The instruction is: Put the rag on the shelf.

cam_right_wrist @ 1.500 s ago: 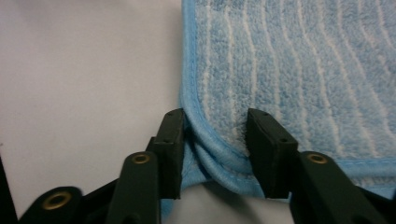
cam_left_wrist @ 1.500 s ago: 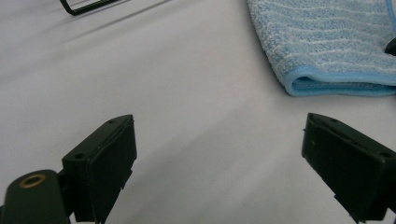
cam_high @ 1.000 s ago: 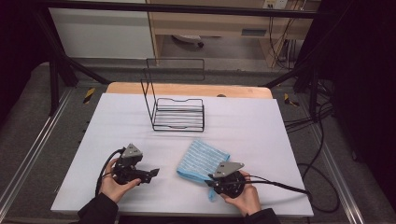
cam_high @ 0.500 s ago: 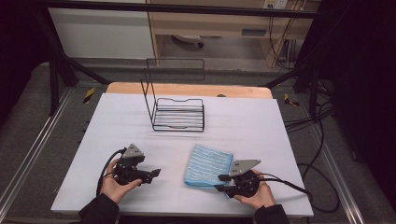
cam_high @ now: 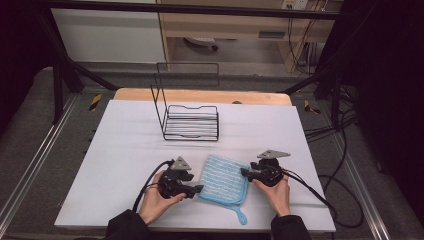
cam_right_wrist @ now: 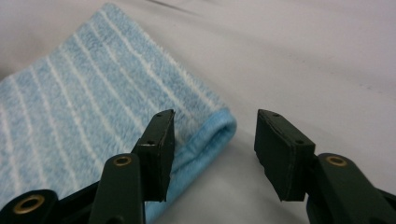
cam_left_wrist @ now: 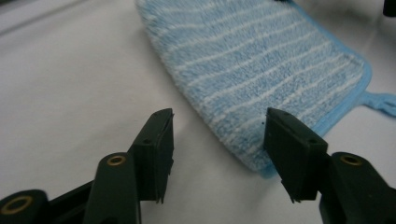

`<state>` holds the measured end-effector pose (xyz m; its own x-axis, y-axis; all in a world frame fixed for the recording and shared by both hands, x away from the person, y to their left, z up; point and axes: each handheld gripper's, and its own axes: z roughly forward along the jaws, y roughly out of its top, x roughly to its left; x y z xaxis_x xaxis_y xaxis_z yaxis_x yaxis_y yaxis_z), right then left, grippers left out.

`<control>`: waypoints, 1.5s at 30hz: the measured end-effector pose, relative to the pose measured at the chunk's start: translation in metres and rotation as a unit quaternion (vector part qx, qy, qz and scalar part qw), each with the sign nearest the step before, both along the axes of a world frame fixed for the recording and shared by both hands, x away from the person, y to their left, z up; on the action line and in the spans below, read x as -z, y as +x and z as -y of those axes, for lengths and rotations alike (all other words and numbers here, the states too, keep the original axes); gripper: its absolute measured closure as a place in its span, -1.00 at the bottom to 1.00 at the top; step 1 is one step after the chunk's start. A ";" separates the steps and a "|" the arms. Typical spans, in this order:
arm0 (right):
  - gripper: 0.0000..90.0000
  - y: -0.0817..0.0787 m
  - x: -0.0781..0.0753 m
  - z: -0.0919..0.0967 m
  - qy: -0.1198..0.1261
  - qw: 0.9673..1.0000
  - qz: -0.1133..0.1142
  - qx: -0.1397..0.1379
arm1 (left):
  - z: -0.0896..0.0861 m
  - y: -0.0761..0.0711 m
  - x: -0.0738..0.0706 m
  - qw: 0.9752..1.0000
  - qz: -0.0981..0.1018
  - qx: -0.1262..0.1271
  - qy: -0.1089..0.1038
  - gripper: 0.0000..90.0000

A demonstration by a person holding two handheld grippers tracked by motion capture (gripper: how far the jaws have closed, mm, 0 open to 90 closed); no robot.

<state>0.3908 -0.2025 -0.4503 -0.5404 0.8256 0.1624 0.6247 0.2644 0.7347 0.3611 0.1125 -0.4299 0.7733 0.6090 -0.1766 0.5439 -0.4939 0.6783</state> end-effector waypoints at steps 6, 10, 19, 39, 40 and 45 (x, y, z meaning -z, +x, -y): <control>0.16 0.004 0.005 -0.003 0.010 1.000 -0.011 0.004 | 0.007 -0.001 0.011 1.000 -0.028 0.010 -0.004 0.28; 0.57 0.005 0.005 -0.006 0.025 0.999 -0.025 -0.014 | 0.008 -0.003 0.013 0.999 -0.040 0.013 -0.012 0.62; 0.78 0.018 0.002 -0.015 0.026 0.999 -0.023 -0.041 | 0.011 -0.014 0.008 0.999 -0.037 0.017 -0.011 0.87; -0.20 0.010 -0.012 -0.004 0.041 0.997 0.039 -0.054 | -0.017 -0.020 -0.012 1.000 0.018 -0.003 -0.019 0.15; -0.35 0.008 -0.013 0.001 0.043 0.997 0.046 -0.052 | -0.020 -0.017 -0.013 1.000 0.018 -0.006 -0.021 -0.04; -0.65 0.006 -0.014 0.011 0.052 0.997 0.044 -0.045 | -0.029 -0.002 -0.017 1.000 0.021 -0.017 -0.016 -0.32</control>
